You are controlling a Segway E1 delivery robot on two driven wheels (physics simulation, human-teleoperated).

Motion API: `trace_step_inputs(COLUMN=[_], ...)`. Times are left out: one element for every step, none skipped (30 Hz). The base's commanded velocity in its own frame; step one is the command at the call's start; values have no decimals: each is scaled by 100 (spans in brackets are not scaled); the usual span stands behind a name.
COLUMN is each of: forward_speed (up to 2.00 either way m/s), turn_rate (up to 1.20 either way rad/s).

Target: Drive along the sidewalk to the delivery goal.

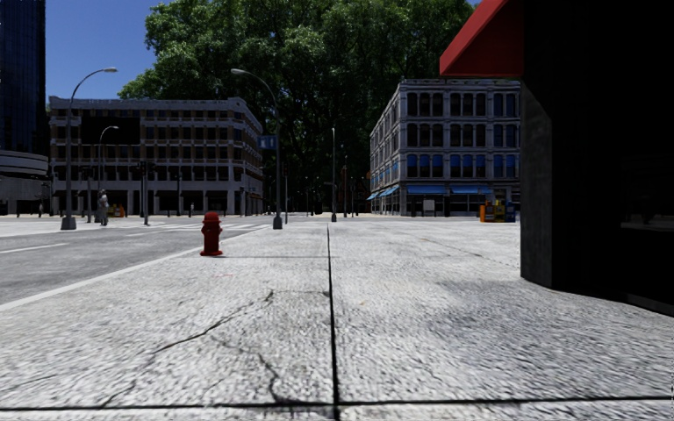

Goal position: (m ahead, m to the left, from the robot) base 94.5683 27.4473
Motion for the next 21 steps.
trace_step_inputs(forward_speed=[200,200,200,200,200,200,200,200,200,200,200,200,200,200,200,200,200,200,200,200,200], turn_rate=[0,0,0,0,0,0,0,0,0,0,0,0,0,0,0,0,0,0,0,0,0])
